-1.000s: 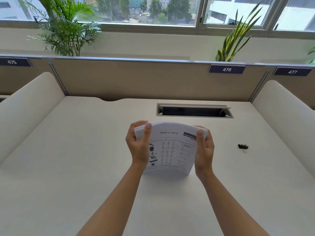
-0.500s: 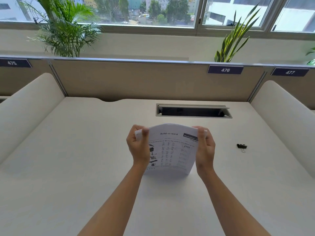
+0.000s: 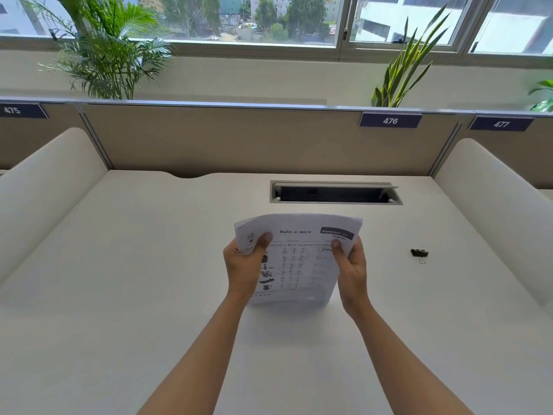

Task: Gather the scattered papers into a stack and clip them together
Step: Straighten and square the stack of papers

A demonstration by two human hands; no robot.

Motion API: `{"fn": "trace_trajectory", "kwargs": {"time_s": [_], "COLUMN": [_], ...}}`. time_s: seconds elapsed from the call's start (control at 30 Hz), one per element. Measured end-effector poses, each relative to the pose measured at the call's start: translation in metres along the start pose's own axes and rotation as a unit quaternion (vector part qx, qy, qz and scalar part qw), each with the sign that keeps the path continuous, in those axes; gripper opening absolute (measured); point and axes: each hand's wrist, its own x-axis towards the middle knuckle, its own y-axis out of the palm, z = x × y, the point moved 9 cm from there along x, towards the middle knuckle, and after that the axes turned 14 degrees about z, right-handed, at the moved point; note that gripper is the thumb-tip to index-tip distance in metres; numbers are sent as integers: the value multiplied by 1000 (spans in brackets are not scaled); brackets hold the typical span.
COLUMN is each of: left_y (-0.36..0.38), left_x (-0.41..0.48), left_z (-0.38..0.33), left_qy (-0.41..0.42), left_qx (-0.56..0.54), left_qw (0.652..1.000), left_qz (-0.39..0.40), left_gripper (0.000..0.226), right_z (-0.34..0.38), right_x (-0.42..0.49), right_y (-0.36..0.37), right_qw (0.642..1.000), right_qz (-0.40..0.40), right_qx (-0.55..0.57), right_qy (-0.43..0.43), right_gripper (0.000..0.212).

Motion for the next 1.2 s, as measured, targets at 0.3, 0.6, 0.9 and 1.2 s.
{"fn": "trace_trajectory", "kwargs": {"time_s": [0.3,0.6,0.9,1.2], "left_y": [-9,-7,1,7], "left_x": [-19,-14,-8,-5], "left_z": [19,21,39,38], "left_qy": [26,20,-13,-13], "left_qx": [-18,30,14,19], "left_qw": [999,998,1000,1000], "left_qz": [-37,-50,-12,-1], "left_gripper": [16,14,13,17], "right_z": [-11,-11,-22,-27], "right_x": [-13,-8,-12,-10], "right_y": [-7,-8,-13,-18], "right_qw": [999,995,994,995], "right_qz": [-35,-69,-57,-55], "right_qx": [-18,-72,-81,-80], "right_qy": [0,18,36,29], "right_gripper": [19,23,25,24]}}
